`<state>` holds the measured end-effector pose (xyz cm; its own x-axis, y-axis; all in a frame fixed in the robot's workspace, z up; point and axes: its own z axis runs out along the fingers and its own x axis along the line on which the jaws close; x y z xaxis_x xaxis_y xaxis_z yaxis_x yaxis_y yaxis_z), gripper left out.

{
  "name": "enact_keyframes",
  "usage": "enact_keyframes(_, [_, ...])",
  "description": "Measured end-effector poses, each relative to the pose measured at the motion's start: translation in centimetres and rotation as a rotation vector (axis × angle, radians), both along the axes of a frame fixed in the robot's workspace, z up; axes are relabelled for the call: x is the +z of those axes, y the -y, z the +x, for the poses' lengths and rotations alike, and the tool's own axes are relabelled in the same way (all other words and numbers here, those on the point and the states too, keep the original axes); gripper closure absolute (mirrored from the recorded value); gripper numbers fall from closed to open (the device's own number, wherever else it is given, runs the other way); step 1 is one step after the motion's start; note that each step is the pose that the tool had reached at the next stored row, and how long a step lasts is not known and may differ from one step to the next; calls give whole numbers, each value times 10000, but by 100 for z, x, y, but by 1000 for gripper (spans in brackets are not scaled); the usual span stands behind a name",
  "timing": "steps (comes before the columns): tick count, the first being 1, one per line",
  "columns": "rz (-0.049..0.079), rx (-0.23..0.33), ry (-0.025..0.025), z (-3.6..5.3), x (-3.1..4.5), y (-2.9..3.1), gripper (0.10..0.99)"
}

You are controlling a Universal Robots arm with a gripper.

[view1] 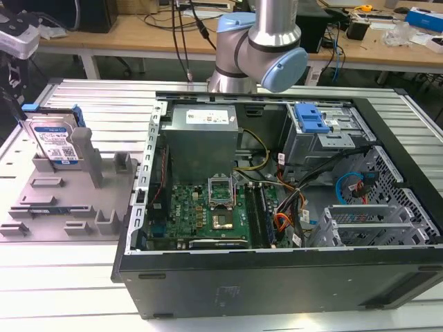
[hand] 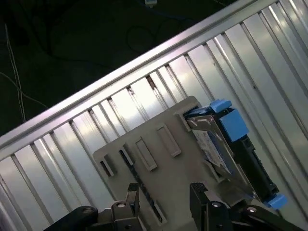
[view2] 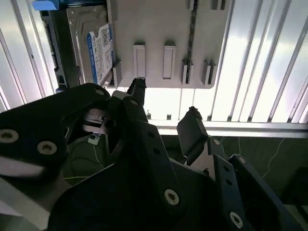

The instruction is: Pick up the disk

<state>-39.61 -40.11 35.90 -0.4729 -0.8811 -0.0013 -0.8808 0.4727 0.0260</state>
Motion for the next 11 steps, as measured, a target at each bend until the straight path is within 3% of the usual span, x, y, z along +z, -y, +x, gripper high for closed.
enact_keyframes(7, [-10,2026,153,0,-24,0,545])
enact_keyframes(11, [-8,2882,177,0,-31,0,545])
